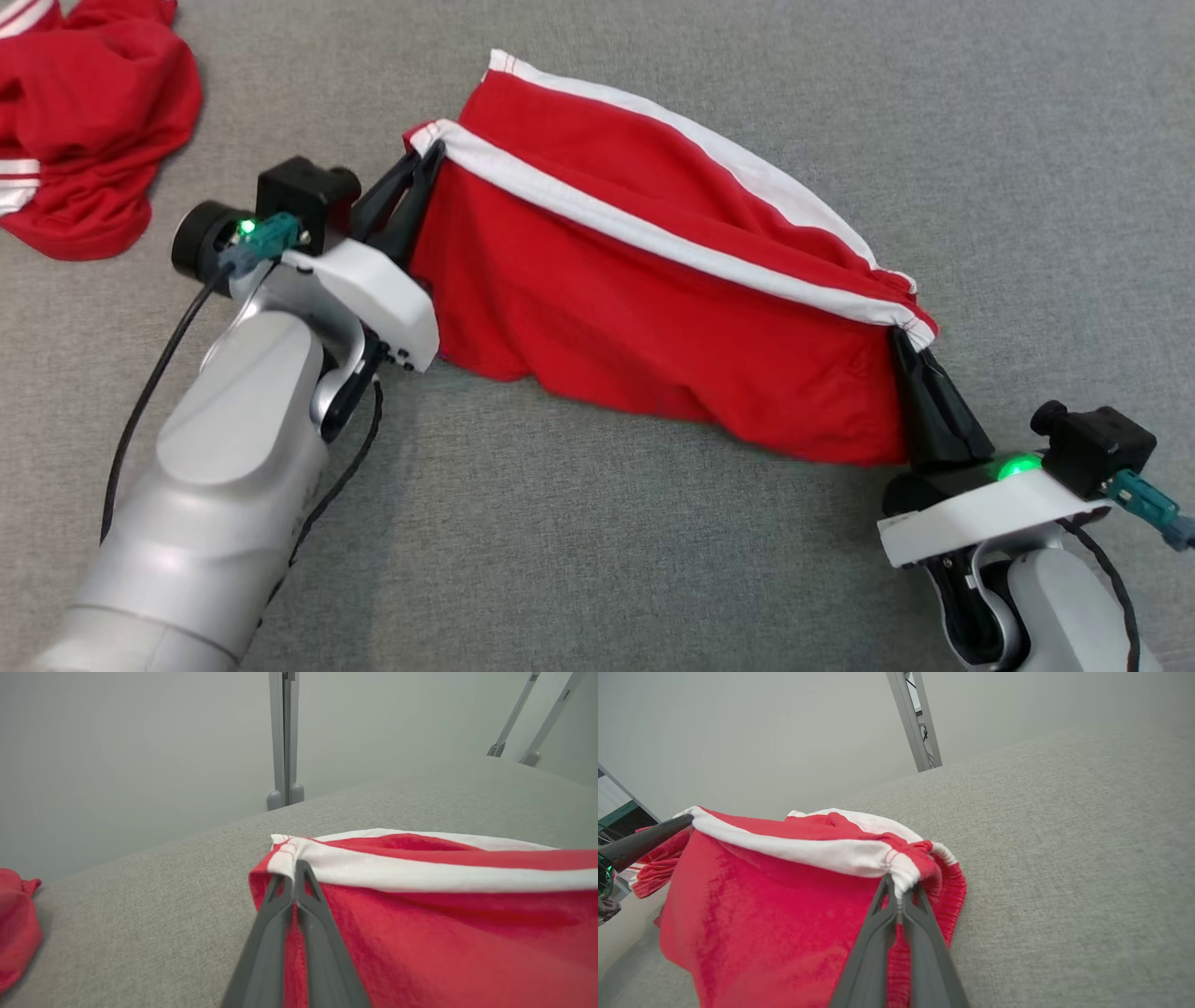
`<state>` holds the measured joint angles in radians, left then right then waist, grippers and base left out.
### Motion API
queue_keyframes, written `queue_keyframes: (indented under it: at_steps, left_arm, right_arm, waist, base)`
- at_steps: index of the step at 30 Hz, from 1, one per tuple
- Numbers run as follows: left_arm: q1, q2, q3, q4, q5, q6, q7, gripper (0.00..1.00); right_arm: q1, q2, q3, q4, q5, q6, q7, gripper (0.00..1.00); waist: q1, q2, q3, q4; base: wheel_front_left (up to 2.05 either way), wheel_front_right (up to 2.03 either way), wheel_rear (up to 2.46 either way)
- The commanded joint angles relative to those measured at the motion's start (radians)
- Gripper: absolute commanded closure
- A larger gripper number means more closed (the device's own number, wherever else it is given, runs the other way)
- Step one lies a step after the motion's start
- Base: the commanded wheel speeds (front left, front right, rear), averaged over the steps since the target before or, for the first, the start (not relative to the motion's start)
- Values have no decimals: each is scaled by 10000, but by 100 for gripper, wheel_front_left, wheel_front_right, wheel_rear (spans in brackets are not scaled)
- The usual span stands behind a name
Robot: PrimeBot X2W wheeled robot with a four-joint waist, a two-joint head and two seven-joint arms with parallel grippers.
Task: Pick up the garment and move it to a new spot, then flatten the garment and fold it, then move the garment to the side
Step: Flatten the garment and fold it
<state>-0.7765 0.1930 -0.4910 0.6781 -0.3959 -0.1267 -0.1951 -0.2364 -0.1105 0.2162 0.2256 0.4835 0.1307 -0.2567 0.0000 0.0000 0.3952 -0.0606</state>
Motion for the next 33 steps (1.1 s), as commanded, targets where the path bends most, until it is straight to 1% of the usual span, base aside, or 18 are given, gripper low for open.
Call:
queue_keyframes:
  at_steps: [1, 11, 16, 23, 24, 25, 26, 27, 33]
  left_arm:
    - [-506, -27, -79, 311, 79, -33, -10, 100]
    - [-2745, -213, -518, 2623, 87, -23, 88, 100]
    - [-3503, -262, -663, 3597, 88, -23, 358, 100]
    - [-4144, -470, -912, 4560, 65, -24, 665, 100]
    - [-4216, -500, -931, 4641, 48, -24, 635, 97]
    - [-4309, -530, -926, 4800, 7, -13, 494, 58]
    - [-4327, -549, -936, 4862, 0, -12, 397, 30]
    - [-4336, -579, -946, 4940, -6, -5, 327, 0]
    - [-4432, -707, -1018, 5190, -1, -3, -30, 0]
  right_arm:
    - [-219, 35, 22, 67, -82, 2, -76, 100]
    - [-1327, 425, -24, 528, -277, 2, -96, 100]
    - [-1697, 528, -19, 786, -342, 2, -98, 100]
    - [-2073, 573, 137, 1042, -277, 2, -99, 100]
    - [-2113, 573, 174, 1053, -188, 2, -99, 85]
    - [-2177, 575, 242, 1023, -52, 2, -100, 52]
    - [-2200, 576, 261, 1003, -13, 2, -101, 0]
    - [-2214, 576, 293, 985, 19, 2, -101, 0]
    - [-2158, 577, 316, 930, 86, 2, -100, 0]
  waist:
    - [0, 0, 418, -222]
    - [0, 0, 957, -683]
    - [0, 0, 1116, -873]
    - [0, 0, 1260, -1083]
    - [0, 0, 1268, -1101]
    - [0, 0, 1265, -1121]
    - [0, 0, 1258, -1128]
    - [0, 0, 1241, -1132]
    - [0, 0, 1110, -1087]
  base:
    - [0, 0, 0]
    - [0, 0, 0]
    - [0, 0, 0]
    - [0, 0, 0]
    - [0, 0, 0]
    - [0, 0, 0]
    - [0, 0, 0]
    - [0, 0, 0]
    - [0, 0, 0]
